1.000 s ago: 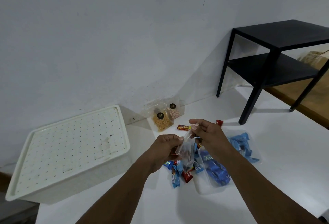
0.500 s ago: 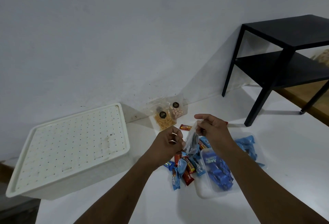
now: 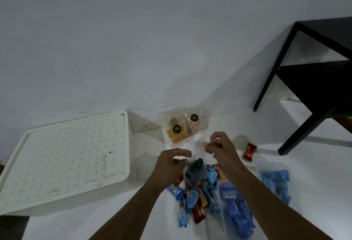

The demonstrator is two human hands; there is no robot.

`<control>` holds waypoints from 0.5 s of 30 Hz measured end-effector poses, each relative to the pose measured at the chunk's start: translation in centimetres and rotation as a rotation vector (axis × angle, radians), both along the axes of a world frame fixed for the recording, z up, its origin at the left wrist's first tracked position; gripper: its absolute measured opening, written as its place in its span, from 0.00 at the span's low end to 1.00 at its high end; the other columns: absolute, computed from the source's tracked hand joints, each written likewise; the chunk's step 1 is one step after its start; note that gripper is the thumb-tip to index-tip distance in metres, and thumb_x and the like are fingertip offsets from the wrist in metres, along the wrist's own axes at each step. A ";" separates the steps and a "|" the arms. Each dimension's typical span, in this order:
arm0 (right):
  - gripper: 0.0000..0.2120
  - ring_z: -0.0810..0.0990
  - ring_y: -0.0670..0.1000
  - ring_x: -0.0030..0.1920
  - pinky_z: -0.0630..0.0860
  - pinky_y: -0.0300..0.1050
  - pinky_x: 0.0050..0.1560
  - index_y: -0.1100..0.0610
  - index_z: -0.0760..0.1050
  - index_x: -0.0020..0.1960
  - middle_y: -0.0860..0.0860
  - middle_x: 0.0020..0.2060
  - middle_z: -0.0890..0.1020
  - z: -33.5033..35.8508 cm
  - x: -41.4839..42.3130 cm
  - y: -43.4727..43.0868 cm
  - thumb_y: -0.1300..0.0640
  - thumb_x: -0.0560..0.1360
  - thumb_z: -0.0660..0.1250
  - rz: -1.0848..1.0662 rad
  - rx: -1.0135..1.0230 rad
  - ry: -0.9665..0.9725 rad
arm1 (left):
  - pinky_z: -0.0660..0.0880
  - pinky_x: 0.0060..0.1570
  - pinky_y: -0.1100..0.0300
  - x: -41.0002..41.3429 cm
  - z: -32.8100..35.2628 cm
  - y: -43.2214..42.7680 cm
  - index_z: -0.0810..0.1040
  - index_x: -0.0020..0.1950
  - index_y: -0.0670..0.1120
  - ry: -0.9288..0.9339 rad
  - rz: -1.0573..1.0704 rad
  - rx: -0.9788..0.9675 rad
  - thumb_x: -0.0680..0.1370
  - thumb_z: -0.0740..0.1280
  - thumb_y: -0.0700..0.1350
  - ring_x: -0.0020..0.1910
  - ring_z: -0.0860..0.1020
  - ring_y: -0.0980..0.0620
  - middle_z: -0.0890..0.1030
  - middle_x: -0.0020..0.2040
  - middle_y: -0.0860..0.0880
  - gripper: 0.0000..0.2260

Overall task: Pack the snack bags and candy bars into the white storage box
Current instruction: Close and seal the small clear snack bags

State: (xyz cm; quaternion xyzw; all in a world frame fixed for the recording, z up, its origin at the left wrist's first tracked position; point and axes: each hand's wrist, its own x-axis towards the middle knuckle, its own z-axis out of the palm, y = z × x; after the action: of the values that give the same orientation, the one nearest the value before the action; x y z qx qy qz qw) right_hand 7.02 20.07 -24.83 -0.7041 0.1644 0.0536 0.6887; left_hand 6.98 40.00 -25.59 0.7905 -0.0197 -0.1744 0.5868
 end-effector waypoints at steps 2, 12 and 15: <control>0.03 0.79 0.56 0.53 0.73 0.49 0.52 0.54 0.78 0.47 0.56 0.51 0.82 -1.2 1.5 -0.6 0.59 0.75 0.70 0.166 0.010 0.057 | 0.76 0.40 0.54 2.2 -0.5 -0.1 0.86 0.47 0.44 0.033 0.027 -0.012 0.75 0.66 0.28 0.40 0.83 0.44 0.87 0.47 0.45 0.14; 0.09 0.81 0.57 0.51 0.77 0.49 0.50 0.58 0.82 0.52 0.57 0.52 0.83 -6.4 13.4 0.5 0.62 0.72 0.69 0.365 -0.102 0.170 | 0.76 0.42 0.70 11.8 -5.9 0.0 0.85 0.50 0.49 -0.010 0.194 0.300 0.75 0.70 0.36 0.45 0.83 0.55 0.85 0.51 0.51 0.10; 0.11 0.80 0.52 0.50 0.77 0.48 0.52 0.61 0.80 0.56 0.55 0.52 0.82 -7.4 14.9 1.3 0.64 0.74 0.68 0.408 -0.104 0.178 | 0.76 0.43 0.68 12.7 -7.1 0.0 0.83 0.53 0.52 0.015 0.237 0.290 0.75 0.70 0.37 0.47 0.83 0.54 0.84 0.54 0.50 0.12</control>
State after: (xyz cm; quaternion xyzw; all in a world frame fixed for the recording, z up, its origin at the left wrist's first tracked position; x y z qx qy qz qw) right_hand 21.90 21.36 -32.19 -0.7500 0.0813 0.2451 0.6089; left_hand 19.63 40.02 -32.72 0.8622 0.1033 -0.1112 0.4833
